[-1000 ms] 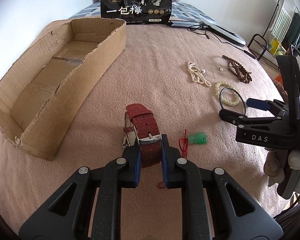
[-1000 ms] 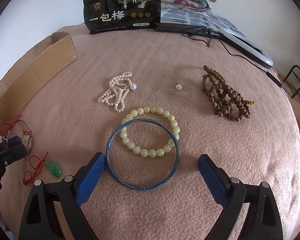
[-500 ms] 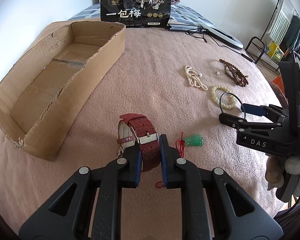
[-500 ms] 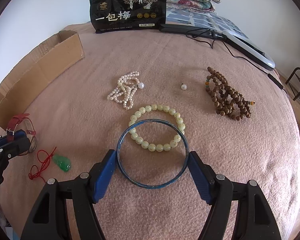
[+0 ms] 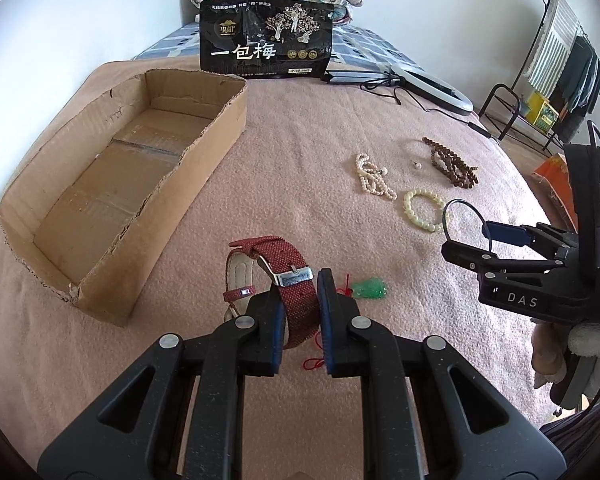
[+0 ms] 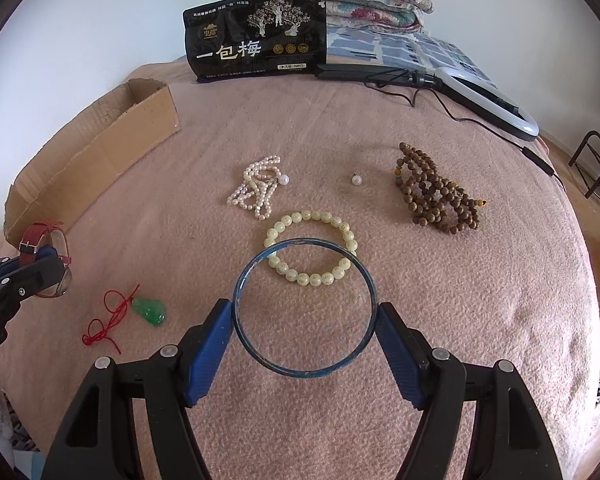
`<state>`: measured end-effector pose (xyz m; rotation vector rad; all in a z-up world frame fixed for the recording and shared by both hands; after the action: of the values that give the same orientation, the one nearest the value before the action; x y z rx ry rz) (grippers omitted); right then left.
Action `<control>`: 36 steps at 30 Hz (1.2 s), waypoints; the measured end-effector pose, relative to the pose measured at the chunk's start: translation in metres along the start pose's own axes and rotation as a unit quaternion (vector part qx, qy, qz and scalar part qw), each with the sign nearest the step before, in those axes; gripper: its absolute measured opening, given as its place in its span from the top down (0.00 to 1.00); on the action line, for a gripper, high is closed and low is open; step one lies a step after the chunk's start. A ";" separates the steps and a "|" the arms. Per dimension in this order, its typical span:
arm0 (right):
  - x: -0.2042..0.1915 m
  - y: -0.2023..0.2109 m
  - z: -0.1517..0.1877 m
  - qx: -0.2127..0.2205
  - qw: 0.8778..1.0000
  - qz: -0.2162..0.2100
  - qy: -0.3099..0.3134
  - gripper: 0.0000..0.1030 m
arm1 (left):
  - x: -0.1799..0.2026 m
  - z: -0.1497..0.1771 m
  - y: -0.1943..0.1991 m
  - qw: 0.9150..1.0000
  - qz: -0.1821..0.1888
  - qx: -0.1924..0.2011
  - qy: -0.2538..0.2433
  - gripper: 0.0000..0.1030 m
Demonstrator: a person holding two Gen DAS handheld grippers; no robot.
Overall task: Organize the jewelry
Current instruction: 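Lift the red watch with the left gripper while the right gripper grasps the blue bangle, then carry the watch and bangle into the cardboard box and open both grippers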
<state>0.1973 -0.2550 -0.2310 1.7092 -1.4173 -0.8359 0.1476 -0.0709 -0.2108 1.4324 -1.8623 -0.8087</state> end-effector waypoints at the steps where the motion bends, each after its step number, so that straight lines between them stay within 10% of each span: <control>1: 0.000 0.003 -0.001 0.002 1.000 0.000 0.000 0.28 | -0.001 -0.001 0.002 1.000 0.000 0.002 0.001 0.87; 36: -0.093 0.047 -0.083 0.070 0.995 -0.056 0.048 0.28 | -0.098 -0.078 0.076 0.995 -0.051 0.073 0.034 0.88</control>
<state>0.2285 -0.1566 -0.1470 1.9238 -1.3523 -0.7177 0.1849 0.0337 -0.1152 1.6374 -1.8408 -0.6750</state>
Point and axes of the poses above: each gripper's, at about its wrist camera, not at the fingertips, and y roughly against the way its jaws point, x to its right, z to its underside, the point moved 8 cm from there along -y, roughly the way its jaws point, and after that the axes turned 4 degrees about -y, right-handed, at the moved point
